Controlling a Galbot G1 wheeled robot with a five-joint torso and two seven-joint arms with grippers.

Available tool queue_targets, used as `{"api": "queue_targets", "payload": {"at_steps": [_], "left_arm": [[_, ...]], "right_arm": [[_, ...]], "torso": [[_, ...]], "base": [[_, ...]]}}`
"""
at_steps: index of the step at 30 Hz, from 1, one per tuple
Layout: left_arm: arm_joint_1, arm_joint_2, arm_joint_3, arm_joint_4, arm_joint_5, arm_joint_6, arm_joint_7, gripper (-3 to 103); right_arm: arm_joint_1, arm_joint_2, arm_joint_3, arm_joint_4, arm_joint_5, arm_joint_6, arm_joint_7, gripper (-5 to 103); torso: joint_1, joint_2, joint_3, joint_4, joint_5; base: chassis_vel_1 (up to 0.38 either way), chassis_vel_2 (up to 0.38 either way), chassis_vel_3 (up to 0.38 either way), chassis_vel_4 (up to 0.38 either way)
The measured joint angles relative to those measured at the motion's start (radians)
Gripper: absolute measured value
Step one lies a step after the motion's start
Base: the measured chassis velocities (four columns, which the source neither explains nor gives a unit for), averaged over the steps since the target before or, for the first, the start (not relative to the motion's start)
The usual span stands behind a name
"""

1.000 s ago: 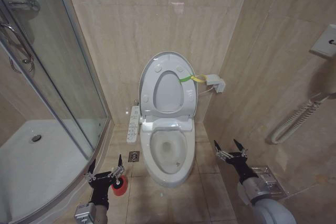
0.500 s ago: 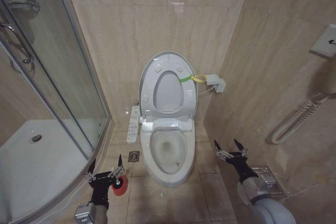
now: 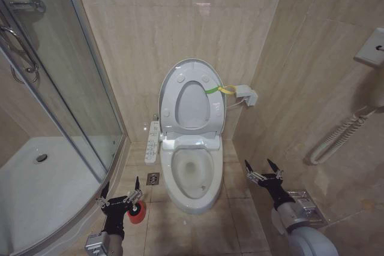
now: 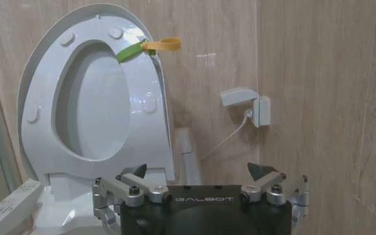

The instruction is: Open the toilet lid, clean the toilet bowl with a toilet brush, close the toilet lid, and flush.

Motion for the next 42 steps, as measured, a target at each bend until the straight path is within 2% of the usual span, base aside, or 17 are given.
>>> {"api": "queue_targets", "payload": {"at_steps": [42], "left_arm": [[0.000,0.000,0.000,0.000,0.000,0.000,0.000,100]], "right_arm": [[0.000,0.000,0.000,-0.001,0.001,0.000,0.000,100]], "torso": [[0.000,0.000,0.000,0.0000,0.0000]], "base": [[0.000,0.000,0.000,0.000]]}}
